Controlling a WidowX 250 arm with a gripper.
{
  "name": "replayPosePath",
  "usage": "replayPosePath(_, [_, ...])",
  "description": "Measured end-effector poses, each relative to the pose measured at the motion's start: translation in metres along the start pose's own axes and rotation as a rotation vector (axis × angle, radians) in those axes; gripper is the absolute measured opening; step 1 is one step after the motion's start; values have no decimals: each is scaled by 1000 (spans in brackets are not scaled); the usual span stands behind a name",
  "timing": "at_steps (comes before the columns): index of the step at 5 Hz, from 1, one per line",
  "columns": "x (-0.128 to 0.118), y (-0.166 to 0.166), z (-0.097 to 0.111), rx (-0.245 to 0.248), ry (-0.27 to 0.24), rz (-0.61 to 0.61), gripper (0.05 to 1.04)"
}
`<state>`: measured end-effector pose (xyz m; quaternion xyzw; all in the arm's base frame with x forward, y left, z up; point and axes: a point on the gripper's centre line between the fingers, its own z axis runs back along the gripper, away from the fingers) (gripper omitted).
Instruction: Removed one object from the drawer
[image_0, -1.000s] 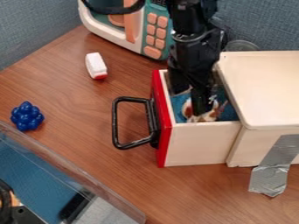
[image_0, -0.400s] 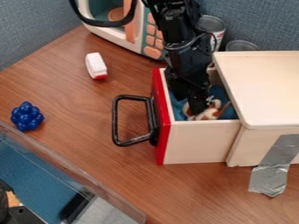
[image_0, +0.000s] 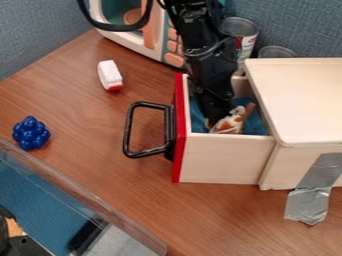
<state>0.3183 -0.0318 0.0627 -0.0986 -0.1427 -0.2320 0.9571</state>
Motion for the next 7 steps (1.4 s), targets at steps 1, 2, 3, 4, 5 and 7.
replayPosePath(1, [2,-3,15,-13,-28,-28,64])
replayPosePath(2, [9,-12,50,-4,-101,-87,48])
replayPosePath(3, [5,-10,78,21,-152,-113,48])
replayPosePath(4, [-12,6,87,50,-156,-85,67])
replayPosePath(5, [-17,7,82,15,-94,-140,209])
replayPosePath(7, [-21,-16,141,1,-51,-162,776])
